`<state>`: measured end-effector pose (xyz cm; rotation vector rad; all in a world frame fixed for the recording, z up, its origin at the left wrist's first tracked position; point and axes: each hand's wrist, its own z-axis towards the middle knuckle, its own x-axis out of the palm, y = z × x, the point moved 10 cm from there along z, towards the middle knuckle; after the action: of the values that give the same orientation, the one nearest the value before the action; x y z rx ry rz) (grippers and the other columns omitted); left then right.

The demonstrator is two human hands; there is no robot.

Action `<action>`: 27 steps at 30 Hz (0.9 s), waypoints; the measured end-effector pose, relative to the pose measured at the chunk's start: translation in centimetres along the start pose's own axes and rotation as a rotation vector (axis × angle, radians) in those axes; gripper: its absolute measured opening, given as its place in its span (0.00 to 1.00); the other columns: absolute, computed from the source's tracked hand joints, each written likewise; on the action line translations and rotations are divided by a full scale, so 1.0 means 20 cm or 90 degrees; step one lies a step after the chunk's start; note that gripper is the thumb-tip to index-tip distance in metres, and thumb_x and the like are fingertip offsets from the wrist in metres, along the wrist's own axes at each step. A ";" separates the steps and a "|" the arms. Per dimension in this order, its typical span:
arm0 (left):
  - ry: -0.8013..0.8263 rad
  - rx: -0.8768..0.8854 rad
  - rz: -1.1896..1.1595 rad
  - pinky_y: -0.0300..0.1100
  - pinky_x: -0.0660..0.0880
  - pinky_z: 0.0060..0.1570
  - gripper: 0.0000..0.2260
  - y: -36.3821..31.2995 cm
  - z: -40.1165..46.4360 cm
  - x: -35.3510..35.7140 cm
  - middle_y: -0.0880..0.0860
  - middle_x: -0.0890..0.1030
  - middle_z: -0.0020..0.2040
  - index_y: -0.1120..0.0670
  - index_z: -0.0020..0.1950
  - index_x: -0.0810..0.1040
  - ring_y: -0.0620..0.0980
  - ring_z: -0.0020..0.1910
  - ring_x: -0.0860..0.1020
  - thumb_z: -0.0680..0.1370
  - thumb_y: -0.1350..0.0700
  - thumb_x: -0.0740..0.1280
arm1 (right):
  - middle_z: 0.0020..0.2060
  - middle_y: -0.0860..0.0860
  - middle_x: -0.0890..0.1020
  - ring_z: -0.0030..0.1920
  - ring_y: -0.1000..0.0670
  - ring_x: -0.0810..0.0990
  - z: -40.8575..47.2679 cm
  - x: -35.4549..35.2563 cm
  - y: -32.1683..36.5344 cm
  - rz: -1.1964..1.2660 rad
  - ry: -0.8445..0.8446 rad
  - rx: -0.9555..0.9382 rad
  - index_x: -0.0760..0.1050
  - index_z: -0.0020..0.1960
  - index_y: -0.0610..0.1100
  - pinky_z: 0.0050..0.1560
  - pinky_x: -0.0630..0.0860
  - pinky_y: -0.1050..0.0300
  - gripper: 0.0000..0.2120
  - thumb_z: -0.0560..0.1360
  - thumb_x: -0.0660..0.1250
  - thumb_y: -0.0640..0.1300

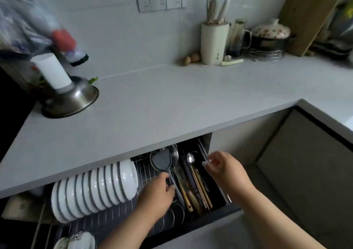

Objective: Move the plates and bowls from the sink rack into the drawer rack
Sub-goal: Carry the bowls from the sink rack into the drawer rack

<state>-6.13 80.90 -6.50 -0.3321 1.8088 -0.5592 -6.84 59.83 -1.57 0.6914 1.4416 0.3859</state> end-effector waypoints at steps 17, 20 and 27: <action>0.064 0.235 0.072 0.46 0.75 0.55 0.19 -1.72 0.30 0.74 0.45 0.79 0.52 0.49 0.69 0.69 0.49 0.53 0.77 0.79 0.47 0.61 | 0.44 0.56 0.81 0.46 0.54 0.78 -0.25 -1.35 -1.29 0.020 -0.235 0.207 0.77 0.50 0.51 0.46 0.76 0.56 0.10 0.75 0.65 0.56; 0.082 0.270 0.080 0.45 0.74 0.53 0.18 -1.91 0.33 0.86 0.45 0.77 0.54 0.48 0.68 0.68 0.47 0.53 0.75 0.79 0.47 0.61 | 0.45 0.56 0.81 0.46 0.55 0.78 -0.31 -1.45 -1.45 0.043 -0.263 0.249 0.77 0.51 0.52 0.45 0.75 0.58 0.11 0.76 0.64 0.57; 0.136 0.329 0.095 0.45 0.70 0.64 0.22 -2.23 0.47 1.13 0.50 0.69 0.69 0.51 0.72 0.65 0.49 0.66 0.71 0.80 0.46 0.60 | 0.44 0.57 0.81 0.45 0.57 0.78 -0.34 -1.56 -1.77 0.062 -0.279 0.339 0.77 0.50 0.52 0.42 0.73 0.62 0.10 0.76 0.64 0.56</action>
<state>-6.52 30.07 -3.38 0.2209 1.7954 -0.9537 -22.84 14.82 -0.14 1.1960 1.0906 -0.0895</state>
